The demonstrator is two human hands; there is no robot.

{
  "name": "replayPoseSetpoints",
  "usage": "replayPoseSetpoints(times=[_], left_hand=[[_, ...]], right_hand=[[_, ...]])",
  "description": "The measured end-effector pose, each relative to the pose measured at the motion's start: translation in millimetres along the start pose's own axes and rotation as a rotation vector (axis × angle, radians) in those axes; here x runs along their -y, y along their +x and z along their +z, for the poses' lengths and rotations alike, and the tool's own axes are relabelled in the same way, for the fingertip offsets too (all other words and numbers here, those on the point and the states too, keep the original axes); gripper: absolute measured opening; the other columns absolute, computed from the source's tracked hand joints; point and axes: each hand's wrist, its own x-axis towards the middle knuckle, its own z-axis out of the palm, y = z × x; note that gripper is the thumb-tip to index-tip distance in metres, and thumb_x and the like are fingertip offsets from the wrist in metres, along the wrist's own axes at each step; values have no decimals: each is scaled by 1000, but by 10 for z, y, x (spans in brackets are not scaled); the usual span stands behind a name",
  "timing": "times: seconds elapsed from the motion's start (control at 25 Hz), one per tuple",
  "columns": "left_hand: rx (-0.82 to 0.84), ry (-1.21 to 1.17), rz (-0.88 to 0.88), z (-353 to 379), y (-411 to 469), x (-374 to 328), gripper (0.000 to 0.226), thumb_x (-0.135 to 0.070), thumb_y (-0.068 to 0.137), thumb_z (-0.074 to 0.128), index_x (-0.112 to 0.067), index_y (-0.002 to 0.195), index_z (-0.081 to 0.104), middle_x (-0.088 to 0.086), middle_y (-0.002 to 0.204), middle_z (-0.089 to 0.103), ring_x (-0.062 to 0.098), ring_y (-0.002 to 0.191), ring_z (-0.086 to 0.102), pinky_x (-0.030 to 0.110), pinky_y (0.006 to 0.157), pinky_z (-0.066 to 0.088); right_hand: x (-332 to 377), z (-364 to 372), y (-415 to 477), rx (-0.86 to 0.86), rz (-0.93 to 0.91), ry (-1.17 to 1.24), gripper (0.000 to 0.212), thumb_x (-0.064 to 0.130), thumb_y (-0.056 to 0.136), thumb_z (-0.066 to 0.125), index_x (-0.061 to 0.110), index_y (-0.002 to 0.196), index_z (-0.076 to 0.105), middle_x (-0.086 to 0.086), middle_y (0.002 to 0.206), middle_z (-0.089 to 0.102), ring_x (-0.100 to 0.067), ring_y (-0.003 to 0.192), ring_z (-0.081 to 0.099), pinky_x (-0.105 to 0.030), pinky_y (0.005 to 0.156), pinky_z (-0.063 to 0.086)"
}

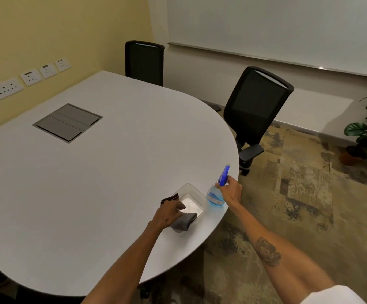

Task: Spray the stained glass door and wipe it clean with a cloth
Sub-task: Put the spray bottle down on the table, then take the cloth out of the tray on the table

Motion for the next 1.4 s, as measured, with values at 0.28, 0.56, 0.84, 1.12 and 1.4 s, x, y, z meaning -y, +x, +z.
replayPoseSetpoints(times=[0.28,0.56,0.84,1.12,1.4], left_hand=[[-48,-26,-22,-28,148,228,30,-25,93,69,-22,122,73,-2,125,74,20,116,68,29,94,52],[-99,-5,14,-132,182,339,26,-22,93,67,-21,118,75,2,125,71,26,116,65,34,91,50],[-333,-206,-30,-139,272,567,37,-9,97,62,-13,134,63,5,137,64,27,124,61,36,104,48],[-91,-165,-146,-94,387,666,61,-24,92,73,-9,146,50,13,146,57,31,132,56,37,107,45],[-83,-148,-134,-25,509,743,62,-20,93,71,-9,149,48,13,143,57,31,131,57,37,108,46]], right_hand=[[-76,216,98,-11,38,22,41,20,92,70,1,127,58,-19,124,65,-34,113,62,-37,99,49],[-107,206,128,-13,73,30,47,19,94,67,2,135,52,-18,133,60,-35,123,58,-42,105,47],[-348,386,-314,-447,172,87,27,4,94,59,5,120,53,-15,118,58,-25,100,58,-30,80,46],[-666,1047,-566,192,421,-135,34,31,97,58,12,123,47,-13,121,60,-28,104,64,-42,90,59],[-527,1399,-615,238,524,-263,59,34,96,62,10,142,35,-16,132,56,-32,111,64,-41,88,60]])
